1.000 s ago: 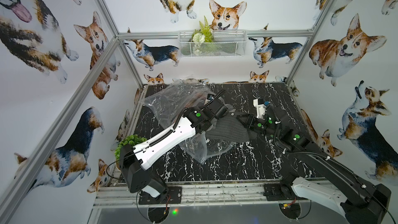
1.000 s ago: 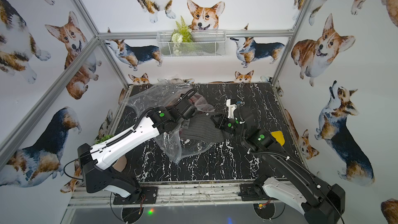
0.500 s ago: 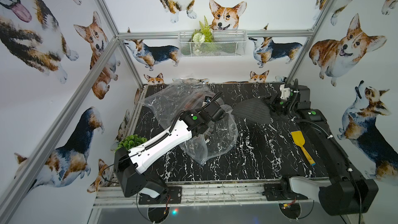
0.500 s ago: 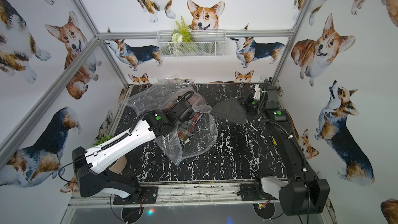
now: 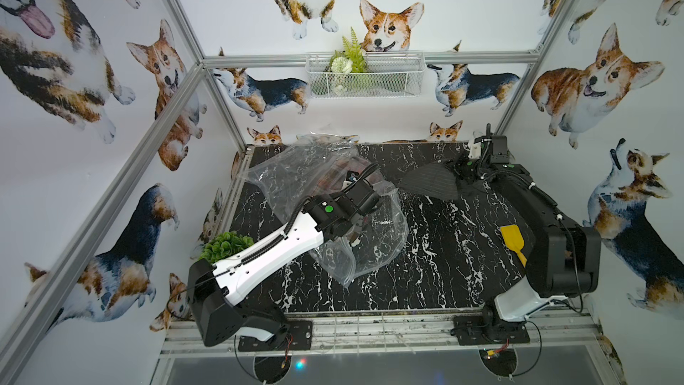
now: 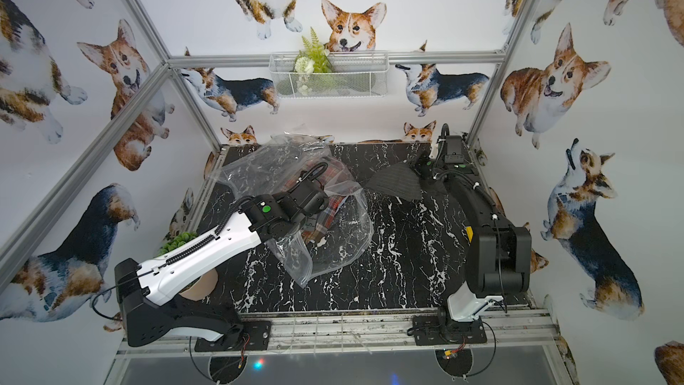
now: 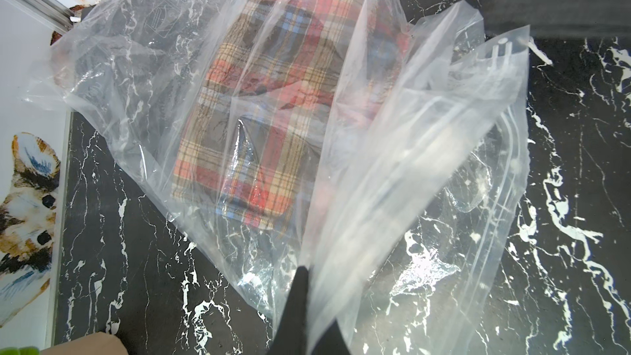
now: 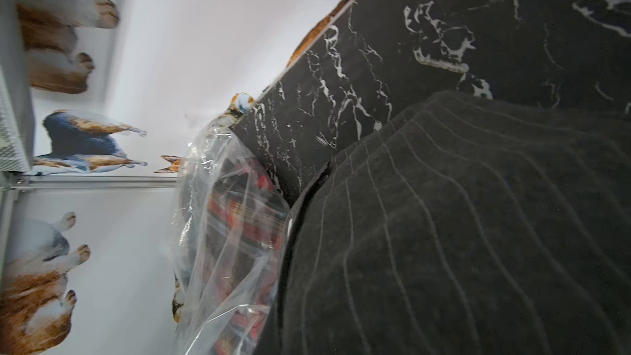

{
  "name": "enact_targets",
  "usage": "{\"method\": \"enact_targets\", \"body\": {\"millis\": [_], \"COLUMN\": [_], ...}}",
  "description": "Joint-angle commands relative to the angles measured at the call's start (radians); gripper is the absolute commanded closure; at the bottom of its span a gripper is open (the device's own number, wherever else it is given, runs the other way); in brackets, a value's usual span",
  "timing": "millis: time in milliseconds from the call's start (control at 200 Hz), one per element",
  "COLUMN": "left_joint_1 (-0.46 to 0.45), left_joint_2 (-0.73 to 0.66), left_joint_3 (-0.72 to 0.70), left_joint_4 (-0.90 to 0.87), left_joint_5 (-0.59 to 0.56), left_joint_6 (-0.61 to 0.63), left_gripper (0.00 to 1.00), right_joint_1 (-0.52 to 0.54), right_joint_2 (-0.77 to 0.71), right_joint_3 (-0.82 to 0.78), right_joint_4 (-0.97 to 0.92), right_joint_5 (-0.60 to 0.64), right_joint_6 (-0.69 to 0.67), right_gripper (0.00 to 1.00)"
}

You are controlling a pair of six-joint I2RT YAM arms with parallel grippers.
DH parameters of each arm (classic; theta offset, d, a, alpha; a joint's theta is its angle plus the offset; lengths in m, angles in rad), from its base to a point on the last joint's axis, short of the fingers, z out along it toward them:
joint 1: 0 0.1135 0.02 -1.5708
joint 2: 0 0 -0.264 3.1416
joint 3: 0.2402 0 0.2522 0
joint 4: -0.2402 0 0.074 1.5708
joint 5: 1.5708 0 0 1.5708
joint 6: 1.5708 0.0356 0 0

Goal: Take the shirt out of the vacuum bag
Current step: Place the shirt at the center of the board.

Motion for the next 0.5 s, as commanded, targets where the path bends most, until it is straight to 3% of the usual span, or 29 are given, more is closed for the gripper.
{"method": "enact_targets", "body": {"millis": [0, 265, 496], "left_joint_1": [0.002, 0.002, 0.0], "left_joint_2": [-0.021, -0.039, -0.064], "left_joint_3": [-0.013, -0.051, -0.084], "left_joint_4": [-0.02, -0.004, 0.008], "left_joint_5": [-0.006, 0.008, 0.023], "left_joint_6": [-0.023, -0.044, -0.072], "left_gripper": [1.0, 1.0, 1.0], "right_joint_1": [0.012, 0.02, 0.026], "right_joint_2": [0.01, 0.094, 0.208], "right_joint_3": [0.042, 0.294, 0.348], "right_joint_4": [0.112, -0.052, -0.102], "right_joint_5": [0.05, 0.141, 0.226], "right_joint_6": [-0.054, -0.156, -0.285], "right_gripper": [1.0, 1.0, 1.0]}}
